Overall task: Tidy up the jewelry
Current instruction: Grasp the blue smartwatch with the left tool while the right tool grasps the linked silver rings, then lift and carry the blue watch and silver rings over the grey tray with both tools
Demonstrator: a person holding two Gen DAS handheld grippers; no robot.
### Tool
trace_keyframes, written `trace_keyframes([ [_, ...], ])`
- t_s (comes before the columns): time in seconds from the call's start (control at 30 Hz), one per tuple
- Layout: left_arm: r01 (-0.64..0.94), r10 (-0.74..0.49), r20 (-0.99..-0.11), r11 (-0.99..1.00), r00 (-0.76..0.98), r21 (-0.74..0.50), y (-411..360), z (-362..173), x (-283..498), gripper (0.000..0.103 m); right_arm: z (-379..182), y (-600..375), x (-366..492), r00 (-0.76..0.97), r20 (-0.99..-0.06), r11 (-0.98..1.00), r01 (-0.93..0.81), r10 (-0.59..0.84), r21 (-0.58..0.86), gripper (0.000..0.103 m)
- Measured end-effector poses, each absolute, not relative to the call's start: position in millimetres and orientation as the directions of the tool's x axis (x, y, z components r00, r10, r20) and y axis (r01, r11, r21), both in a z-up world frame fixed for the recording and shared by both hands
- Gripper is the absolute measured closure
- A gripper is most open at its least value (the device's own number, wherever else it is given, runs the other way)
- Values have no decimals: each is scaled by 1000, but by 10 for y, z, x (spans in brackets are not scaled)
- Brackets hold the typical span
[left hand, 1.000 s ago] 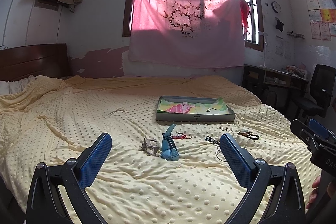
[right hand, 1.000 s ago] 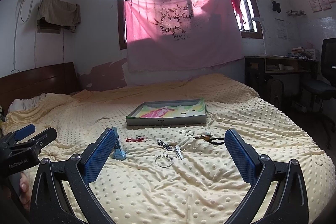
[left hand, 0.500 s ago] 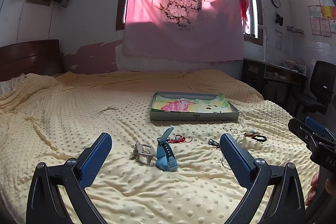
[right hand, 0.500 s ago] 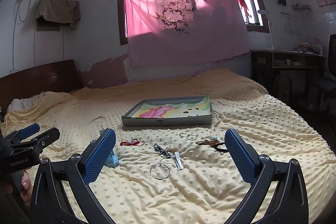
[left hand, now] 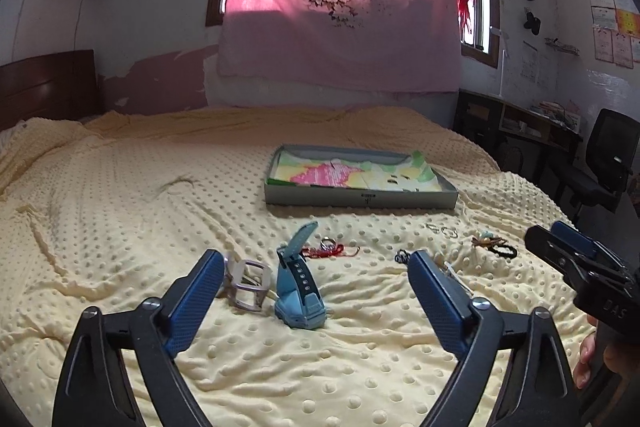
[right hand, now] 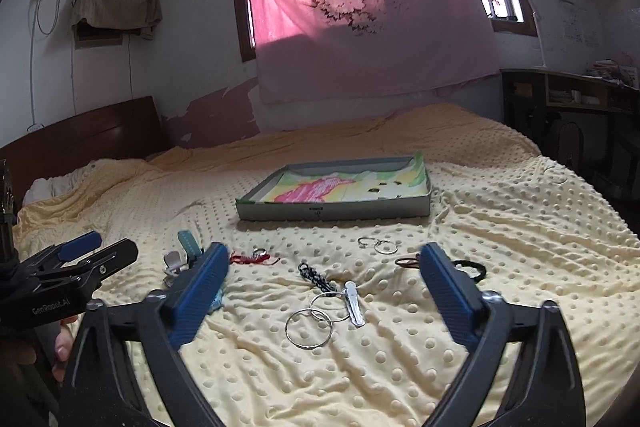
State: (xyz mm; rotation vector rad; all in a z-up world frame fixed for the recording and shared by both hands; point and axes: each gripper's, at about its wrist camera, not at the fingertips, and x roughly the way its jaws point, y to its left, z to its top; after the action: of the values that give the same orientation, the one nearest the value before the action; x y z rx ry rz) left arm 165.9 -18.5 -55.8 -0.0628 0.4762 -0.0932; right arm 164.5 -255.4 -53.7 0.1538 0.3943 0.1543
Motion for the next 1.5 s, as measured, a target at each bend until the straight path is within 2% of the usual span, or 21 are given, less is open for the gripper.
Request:
trace_keyframes([
  [0.13, 94, -136, -508, 990, 850, -107, -199, -732, 1833, 32, -711, -2548, 1813, 878, -426, 970, -145, 218, 196, 40],
  [0.2, 98, -146, -536, 988, 832, -117, -205, -822, 1922, 37, -812, -2531, 1914, 852, -468, 968, -161, 236, 194, 53],
  [0.27, 101, -159, -561, 986, 812, -133, -197, -902, 2009, 40, -900, -2523, 2005, 824, -506, 964, -178, 256, 198, 58],
  [0.37, 96, -168, -594, 984, 787, -151, -182, -1005, 2131, 47, -1040, -2488, 2147, 776, -557, 954, -207, 296, 218, 59],
  [0.47, 90, -173, -616, 982, 769, -164, -150, -1063, 2220, 54, -1160, -2421, 2281, 730, -593, 940, -241, 340, 243, 66],
  [0.7, 74, -180, -644, 979, 744, -188, -87, -1139, 2360, 76, -1305, -2267, 2477, 681, -630, 928, -271, 373, 256, 66],
  [0.77, 78, -184, -645, 979, 742, -189, -95, -1147, 2372, 79, -1338, -2252, 2522, 671, -642, 929, -269, 370, 255, 66],
  [0.9, 87, -192, -647, 978, 738, -191, -106, -1160, 2388, 93, -1396, -2253, 2568, 646, -662, 924, -267, 381, 273, 68],
  [1.03, 97, -196, -647, 978, 737, -185, -126, -1158, 2397, 98, -1433, -2238, 2616, 621, -683, 923, -266, 386, 279, 76],
  [1.1, 107, -202, -648, 977, 734, -183, -142, -1154, 2396, 99, -1447, -2230, 2639, 609, -693, 923, -265, 385, 280, 89],
  [1.2, 131, -218, -648, 975, 729, -180, -175, -1145, 2393, 100, -1475, -2197, 2650, 589, -708, 921, -272, 389, 280, 100],
  [1.5, 178, -271, -622, 962, 735, -208, -197, -1040, 2316, 102, -1341, -2158, 2493, 614, -666, 905, -311, 424, 289, 102],
])
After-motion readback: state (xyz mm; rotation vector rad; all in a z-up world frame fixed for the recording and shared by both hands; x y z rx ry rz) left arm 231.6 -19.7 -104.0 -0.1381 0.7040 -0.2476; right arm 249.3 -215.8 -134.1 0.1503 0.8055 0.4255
